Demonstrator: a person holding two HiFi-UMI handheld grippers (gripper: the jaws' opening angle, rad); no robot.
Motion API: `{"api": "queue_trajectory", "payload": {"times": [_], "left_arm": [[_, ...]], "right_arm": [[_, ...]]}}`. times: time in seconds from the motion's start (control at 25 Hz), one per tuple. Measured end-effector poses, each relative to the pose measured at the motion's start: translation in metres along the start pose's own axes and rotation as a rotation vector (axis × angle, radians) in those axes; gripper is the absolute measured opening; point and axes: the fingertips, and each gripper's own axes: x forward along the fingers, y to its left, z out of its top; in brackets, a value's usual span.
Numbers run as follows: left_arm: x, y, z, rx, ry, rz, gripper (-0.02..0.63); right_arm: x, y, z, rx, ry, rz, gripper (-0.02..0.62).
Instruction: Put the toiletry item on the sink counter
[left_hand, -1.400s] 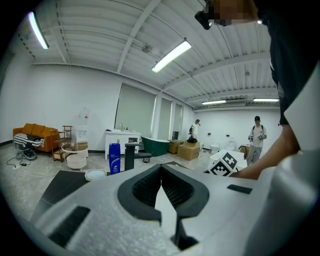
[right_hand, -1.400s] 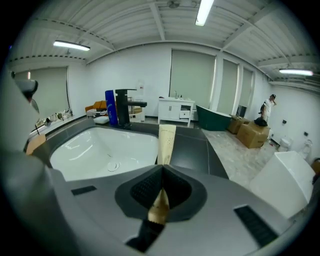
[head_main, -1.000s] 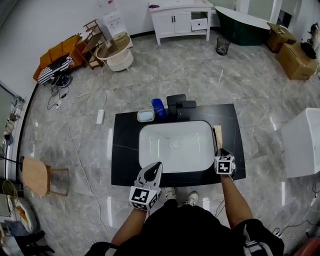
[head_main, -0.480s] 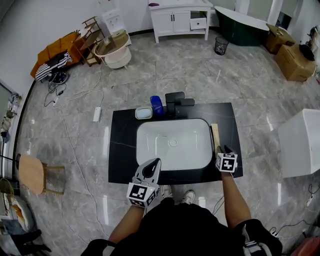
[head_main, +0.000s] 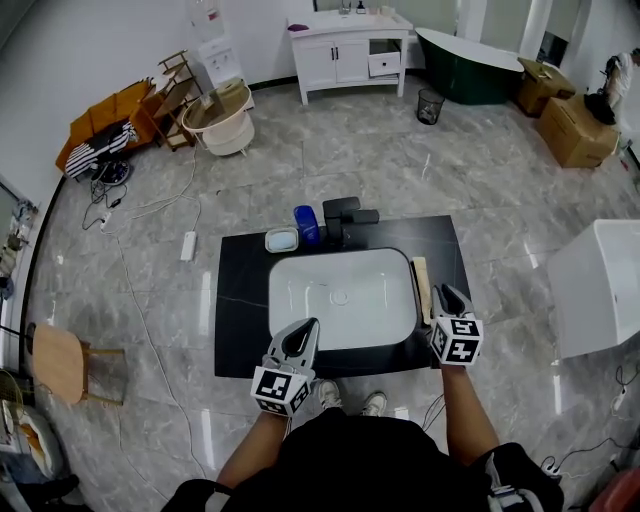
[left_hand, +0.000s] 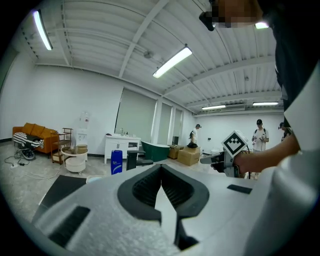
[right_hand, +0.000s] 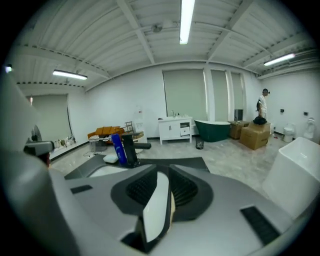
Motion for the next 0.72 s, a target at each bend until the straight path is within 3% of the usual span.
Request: {"api": "queue_trajectory", "payload": {"times": [0.36, 0.72], "left_arm": [[0.001, 0.001, 0.019, 0.008, -0.049, -0.013, 0.006], [0.0, 0.005, 0.034, 0.012, -0.087, -0.017, 0.006]], "right_arm": [[-0.045, 0.024, 0.07, -0.029, -0.178, 0.036, 0.006], [-0.057, 0.063, 0.08, -0.116, -0.225, 0.101, 0.004]]}}
